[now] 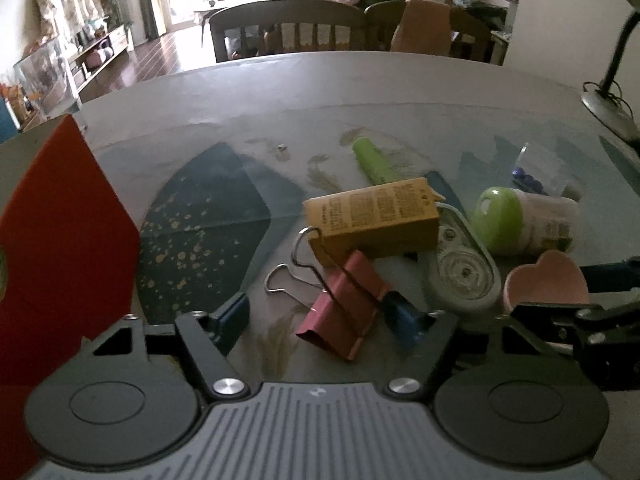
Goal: Organize rigid objects
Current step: 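Grasp the red binder clip with the left tool while the right tool grasps the pink heart dish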
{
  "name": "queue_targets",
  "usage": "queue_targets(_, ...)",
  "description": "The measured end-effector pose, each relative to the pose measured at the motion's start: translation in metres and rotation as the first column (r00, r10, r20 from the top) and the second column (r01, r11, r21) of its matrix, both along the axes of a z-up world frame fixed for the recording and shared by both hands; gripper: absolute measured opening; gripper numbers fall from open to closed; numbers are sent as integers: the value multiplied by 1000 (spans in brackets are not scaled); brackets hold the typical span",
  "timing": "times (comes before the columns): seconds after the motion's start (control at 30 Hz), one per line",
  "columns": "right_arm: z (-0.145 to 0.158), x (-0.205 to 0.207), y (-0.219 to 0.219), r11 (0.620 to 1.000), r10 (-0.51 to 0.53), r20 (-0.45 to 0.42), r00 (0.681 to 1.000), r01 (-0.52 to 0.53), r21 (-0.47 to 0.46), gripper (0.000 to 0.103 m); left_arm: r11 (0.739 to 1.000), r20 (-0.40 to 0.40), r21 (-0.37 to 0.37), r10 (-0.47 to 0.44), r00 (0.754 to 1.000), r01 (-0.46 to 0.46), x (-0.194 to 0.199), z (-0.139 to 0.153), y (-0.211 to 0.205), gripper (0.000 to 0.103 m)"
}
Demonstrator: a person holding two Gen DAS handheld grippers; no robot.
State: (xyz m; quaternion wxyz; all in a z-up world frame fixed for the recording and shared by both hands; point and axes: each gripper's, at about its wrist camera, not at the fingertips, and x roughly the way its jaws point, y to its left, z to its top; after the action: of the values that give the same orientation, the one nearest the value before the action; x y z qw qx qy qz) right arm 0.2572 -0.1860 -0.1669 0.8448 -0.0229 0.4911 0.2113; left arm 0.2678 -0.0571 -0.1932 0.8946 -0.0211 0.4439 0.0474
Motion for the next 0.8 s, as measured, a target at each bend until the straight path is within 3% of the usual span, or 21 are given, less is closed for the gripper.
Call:
queue_targets(0.13, 0, 0, -1, 1000, 0, 3, 1000, 0, -1, 73, 999, 10, 8, -37, 999, 37, -3, 2, -5, 54)
queue_targets(0.2, 0, -1, -3, 1000, -3, 4, 1000, 3, -2, 73, 998, 11, 3, -57, 998, 57, -3, 3, -8, 42)
queue_targets(0.27, 1, 0, -6, 1000, -4, -2, 1000, 4, 9, 71, 997, 9, 8, -70, 997, 70, -4, 5, -12, 41)
queue_targets(0.3, 2, 0, -7, 1000, -8, 0, 1000, 8, 13, 64, 997, 9, 5, -72, 997, 72, -3, 5, -12, 40)
queue_targets(0.33, 2, 1, -8, 1000, -13, -1, 1000, 13, 2, 44, 997, 9, 0, -73, 997, 73, -4, 5, -11, 38)
queue_targets(0.47, -1, 3, -18, 999, -32, -27, 999, 33, 16, 35, 997, 9, -11, -75, 997, 75, -3, 8, -9, 35)
queue_targets(0.57, -1, 1, -22, 999, -38, -28, 999, 38, 18, 16, 998, 12, -13, -68, 998, 68, -4, 9, -9, 33)
queue_targets(0.63, 2, -2, -25, 999, -38, -17, 999, 38, 26, 9, 998, 16, -21, -63, 998, 63, -5, 12, -8, 32)
queue_targets(0.8, 5, -5, -29, 999, -41, 2, 999, 41, 34, 2, 998, 28, -16, -59, 998, 59, -9, 19, -6, 30)
